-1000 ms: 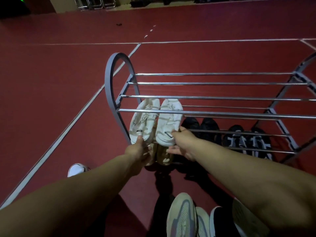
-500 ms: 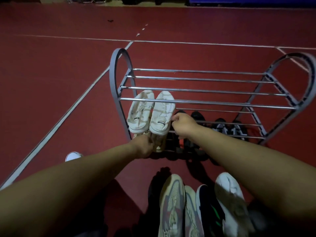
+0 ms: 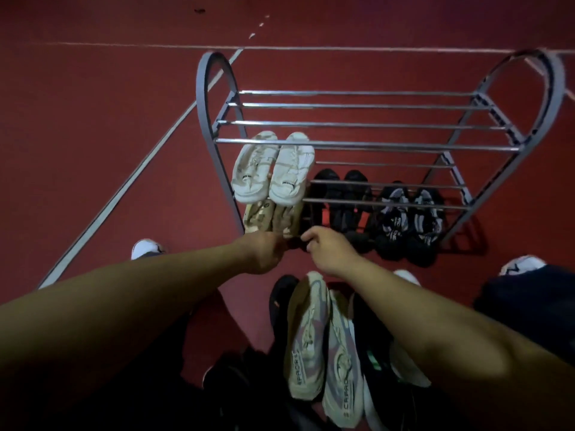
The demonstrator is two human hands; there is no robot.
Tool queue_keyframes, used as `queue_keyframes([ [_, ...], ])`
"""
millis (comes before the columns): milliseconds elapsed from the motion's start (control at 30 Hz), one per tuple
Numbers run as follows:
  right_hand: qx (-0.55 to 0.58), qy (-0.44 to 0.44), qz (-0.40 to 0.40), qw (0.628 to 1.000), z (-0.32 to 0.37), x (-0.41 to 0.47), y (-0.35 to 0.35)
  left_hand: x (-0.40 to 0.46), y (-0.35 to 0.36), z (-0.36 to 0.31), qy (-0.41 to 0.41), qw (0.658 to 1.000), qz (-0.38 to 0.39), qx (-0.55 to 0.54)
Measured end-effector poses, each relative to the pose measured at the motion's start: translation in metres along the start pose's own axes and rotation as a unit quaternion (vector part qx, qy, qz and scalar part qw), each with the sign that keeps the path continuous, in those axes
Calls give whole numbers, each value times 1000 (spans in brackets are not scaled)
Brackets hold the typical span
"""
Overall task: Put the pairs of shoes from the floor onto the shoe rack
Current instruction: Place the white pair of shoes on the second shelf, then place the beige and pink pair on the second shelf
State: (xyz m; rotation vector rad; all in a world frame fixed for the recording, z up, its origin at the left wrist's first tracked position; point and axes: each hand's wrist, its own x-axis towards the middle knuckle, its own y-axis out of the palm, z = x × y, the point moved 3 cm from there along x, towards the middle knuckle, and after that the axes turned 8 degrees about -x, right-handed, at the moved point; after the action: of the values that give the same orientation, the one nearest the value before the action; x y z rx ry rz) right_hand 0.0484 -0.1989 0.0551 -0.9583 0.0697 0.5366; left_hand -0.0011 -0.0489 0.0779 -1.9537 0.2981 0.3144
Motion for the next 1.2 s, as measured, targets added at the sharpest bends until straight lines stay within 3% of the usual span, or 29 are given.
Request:
queue_keyframes([
  [100, 40, 16, 24, 999, -39, -25, 36, -16, 29, -3, -4, 999, 25, 19],
  [167, 43, 18, 29, 998, -60, -35, 50, -28, 54, 3, -20, 995, 81, 48],
  [300, 33, 27, 29, 999, -86, -41, 57, -42, 105, 34, -157, 974, 162, -31],
  [433, -28, 41, 56, 997, -101, -42, 57, -69, 140, 59, -249, 949, 140, -137],
  [567, -53, 35, 65, 996, -103, -40, 63, -107, 171, 94, -338, 914, 15, -224],
  [667, -87, 17, 94, 992, -102, -44, 77, -137, 188, 105, -418, 856, 57, -300],
  [767, -130, -11, 101, 986, -94, -51, 83, -159, 200, 97, -504, 754, 154, -393],
  [833, -138, -35, 78, 987, -84, -55, 85, -161, 202, 95, -529, 713, 127, -442],
  [933, -139, -87, 84, 983, -60, -64, 91, -151, 203, 99, -537, 741, 67, -398],
  [1033, -165, -154, 104, 969, -38, -75, 101, -132, 200, 93, -506, 728, -35, -462],
  [1200, -309, -263, 110, 907, -22, -98, 122, -104, 184, 83, -422, 773, -137, -454],
])
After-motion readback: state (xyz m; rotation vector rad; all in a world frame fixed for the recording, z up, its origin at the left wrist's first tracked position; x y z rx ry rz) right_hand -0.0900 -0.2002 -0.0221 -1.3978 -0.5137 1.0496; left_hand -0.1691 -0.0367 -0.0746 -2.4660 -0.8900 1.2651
